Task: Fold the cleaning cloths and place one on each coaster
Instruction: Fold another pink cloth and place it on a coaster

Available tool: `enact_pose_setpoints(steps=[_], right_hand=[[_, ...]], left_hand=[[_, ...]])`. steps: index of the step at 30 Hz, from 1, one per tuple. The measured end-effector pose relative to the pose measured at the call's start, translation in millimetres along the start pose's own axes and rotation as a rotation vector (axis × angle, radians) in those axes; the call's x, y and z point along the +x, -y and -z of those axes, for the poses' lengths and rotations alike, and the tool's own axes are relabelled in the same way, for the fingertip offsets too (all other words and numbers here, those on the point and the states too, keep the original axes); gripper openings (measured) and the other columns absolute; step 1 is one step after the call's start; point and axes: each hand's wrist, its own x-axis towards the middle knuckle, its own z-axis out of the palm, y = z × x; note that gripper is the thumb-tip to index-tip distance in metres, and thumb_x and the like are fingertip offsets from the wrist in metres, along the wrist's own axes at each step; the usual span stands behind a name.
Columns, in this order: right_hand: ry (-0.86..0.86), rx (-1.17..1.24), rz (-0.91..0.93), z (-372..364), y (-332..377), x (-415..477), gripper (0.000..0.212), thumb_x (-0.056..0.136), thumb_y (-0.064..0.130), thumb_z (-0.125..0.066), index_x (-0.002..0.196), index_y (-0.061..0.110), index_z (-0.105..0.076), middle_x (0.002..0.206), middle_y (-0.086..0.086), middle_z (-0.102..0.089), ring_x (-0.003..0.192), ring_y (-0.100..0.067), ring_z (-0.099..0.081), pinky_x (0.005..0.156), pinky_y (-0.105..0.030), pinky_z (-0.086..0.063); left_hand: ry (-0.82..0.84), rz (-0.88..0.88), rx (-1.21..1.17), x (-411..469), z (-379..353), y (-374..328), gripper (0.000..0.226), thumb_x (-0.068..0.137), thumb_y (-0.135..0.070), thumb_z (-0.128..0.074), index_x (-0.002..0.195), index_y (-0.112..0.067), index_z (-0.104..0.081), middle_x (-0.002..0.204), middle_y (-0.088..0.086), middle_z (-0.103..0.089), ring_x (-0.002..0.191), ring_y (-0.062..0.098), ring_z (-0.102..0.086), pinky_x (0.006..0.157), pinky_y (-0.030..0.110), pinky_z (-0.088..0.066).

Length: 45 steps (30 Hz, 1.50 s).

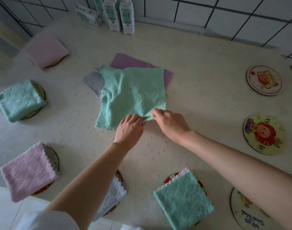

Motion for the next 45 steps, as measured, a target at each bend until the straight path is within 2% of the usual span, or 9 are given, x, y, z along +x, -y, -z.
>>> enact_pose_setpoints(steps=[3,6,9,13,18,28,32,39,45], right_hand=[[-0.015,0.346,-0.112,16,1,8,0.009,0.099,0.019,-0.041,0.09,0.017,-0.039,0.068,-0.005,-0.055,0.054,-0.023,-0.058,0.046,-0.039,-0.047],[-0.073,0.579,-0.218,29,-5,17,0.006,0.097,0.014,-0.046,0.091,0.013,-0.046,0.073,-0.008,-0.06,0.061,-0.02,-0.063,0.057,-0.043,-0.052],[-0.141,0.587,-0.212,45,-13,28,0.006,0.092,0.016,-0.057,0.094,0.013,-0.052,0.082,-0.005,-0.065,0.064,-0.02,-0.061,0.063,-0.039,-0.052],[-0.115,0.457,-0.138,59,-24,49,0.041,0.08,0.017,-0.073,0.117,0.008,-0.056,0.114,-0.008,-0.066,0.097,-0.022,-0.065,0.087,-0.027,-0.05],[-0.255,0.334,-0.142,86,-40,86,0.027,0.077,-0.003,-0.06,0.101,0.004,-0.069,0.102,-0.013,-0.07,0.095,-0.028,-0.065,0.082,-0.023,-0.041],[-0.595,0.365,-0.138,172,-89,53,0.017,0.086,0.008,-0.057,0.098,0.007,-0.069,0.1,-0.008,-0.07,0.087,-0.012,-0.062,0.075,-0.006,-0.039],[-0.641,0.351,-0.144,188,-120,-6,0.018,0.085,0.003,-0.058,0.1,0.004,-0.068,0.102,-0.01,-0.07,0.087,-0.008,-0.06,0.079,0.0,-0.039],[-0.531,0.302,-0.237,163,-173,-155,0.033,0.079,-0.012,-0.054,0.102,0.007,-0.068,0.109,-0.006,-0.068,0.1,-0.016,-0.063,0.094,-0.025,-0.048],[-0.322,0.306,-0.309,109,-202,-280,0.043,0.076,-0.018,-0.048,0.105,0.005,-0.069,0.114,-0.008,-0.068,0.11,-0.02,-0.062,0.101,-0.022,-0.04]], left_hand=[[-0.031,0.142,-0.054,12,7,16,0.021,0.09,-0.025,-0.056,0.103,-0.011,-0.065,0.099,0.003,-0.064,0.088,0.021,-0.057,0.074,0.034,-0.048],[-0.052,0.24,-0.018,11,20,48,0.013,0.086,-0.012,-0.062,0.097,-0.007,-0.068,0.096,0.006,-0.064,0.087,0.025,-0.057,0.069,0.036,-0.049],[-0.086,0.363,-0.034,9,37,82,0.015,0.085,-0.004,-0.06,0.096,-0.005,-0.07,0.095,0.012,-0.065,0.087,0.032,-0.056,0.069,0.041,-0.05],[-0.166,0.45,-0.146,21,72,91,0.02,0.088,-0.003,-0.057,0.103,0.0,-0.069,0.102,0.019,-0.066,0.089,0.034,-0.059,0.078,0.038,-0.046],[-0.299,0.635,-0.558,65,122,84,0.029,0.073,-0.01,-0.059,0.095,-0.022,-0.074,0.09,0.015,-0.07,0.082,0.028,-0.068,0.078,0.043,-0.057],[-0.555,0.294,-0.407,113,185,-21,0.044,0.077,0.004,-0.045,0.109,-0.01,-0.07,0.102,0.002,-0.069,0.091,0.011,-0.058,0.069,0.001,-0.039],[-0.569,0.17,-0.368,99,167,-76,0.04,0.075,0.002,-0.049,0.108,-0.011,-0.07,0.104,0.005,-0.07,0.093,0.016,-0.061,0.081,0.022,-0.048],[-0.422,0.033,-0.219,29,66,-165,0.031,0.071,0.0,-0.058,0.1,-0.005,-0.071,0.096,0.012,-0.068,0.089,0.027,-0.061,0.079,0.021,-0.04],[-0.221,0.048,-0.264,-60,-27,-233,0.04,0.067,0.017,-0.063,0.101,-0.001,-0.071,0.101,0.013,-0.07,0.097,0.029,-0.063,0.089,0.031,-0.047]])
